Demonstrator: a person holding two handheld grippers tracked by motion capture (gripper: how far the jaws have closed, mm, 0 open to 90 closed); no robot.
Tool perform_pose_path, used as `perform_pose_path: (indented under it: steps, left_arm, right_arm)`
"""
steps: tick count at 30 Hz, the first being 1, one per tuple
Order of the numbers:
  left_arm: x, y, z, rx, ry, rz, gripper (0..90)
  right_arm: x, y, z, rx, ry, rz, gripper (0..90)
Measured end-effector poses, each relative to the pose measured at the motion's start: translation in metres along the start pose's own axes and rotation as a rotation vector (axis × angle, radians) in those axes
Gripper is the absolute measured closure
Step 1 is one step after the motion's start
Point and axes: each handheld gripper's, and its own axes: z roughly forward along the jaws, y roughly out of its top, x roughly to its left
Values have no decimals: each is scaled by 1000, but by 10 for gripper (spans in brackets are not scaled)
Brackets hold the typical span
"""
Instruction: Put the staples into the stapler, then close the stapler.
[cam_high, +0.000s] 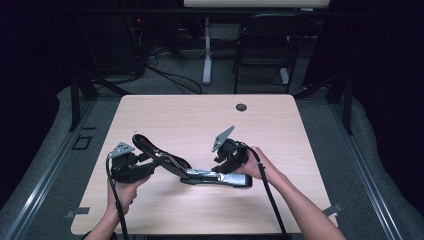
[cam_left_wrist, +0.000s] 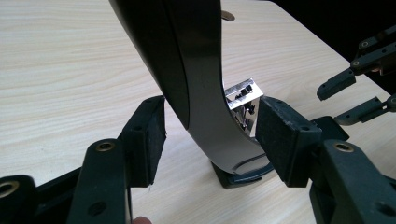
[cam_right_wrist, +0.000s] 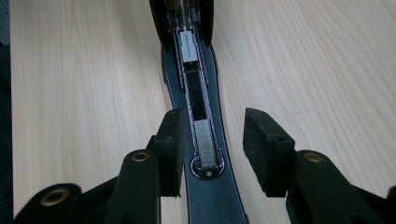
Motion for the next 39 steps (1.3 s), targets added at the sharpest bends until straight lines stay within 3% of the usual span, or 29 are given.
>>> perform_pose_path:
  steps: [3, 14, 31, 39]
  left_arm:
    - [-1, 0, 0, 8, 5, 17, 448]
    - [3, -2, 0, -20, 2, -18, 531]
    - [2, -2, -2, -12, 5, -18, 537]
    - [-2, -1, -2, -37, 11, -13, 551]
  right_arm:
    - [0, 0, 0, -3, -2, 2, 594]
    - [0, 0, -2, -10, -20, 3, 600]
    - [0, -1, -4, -6, -21, 7, 564]
    - [-1, 0, -7, -10, -37, 5, 547]
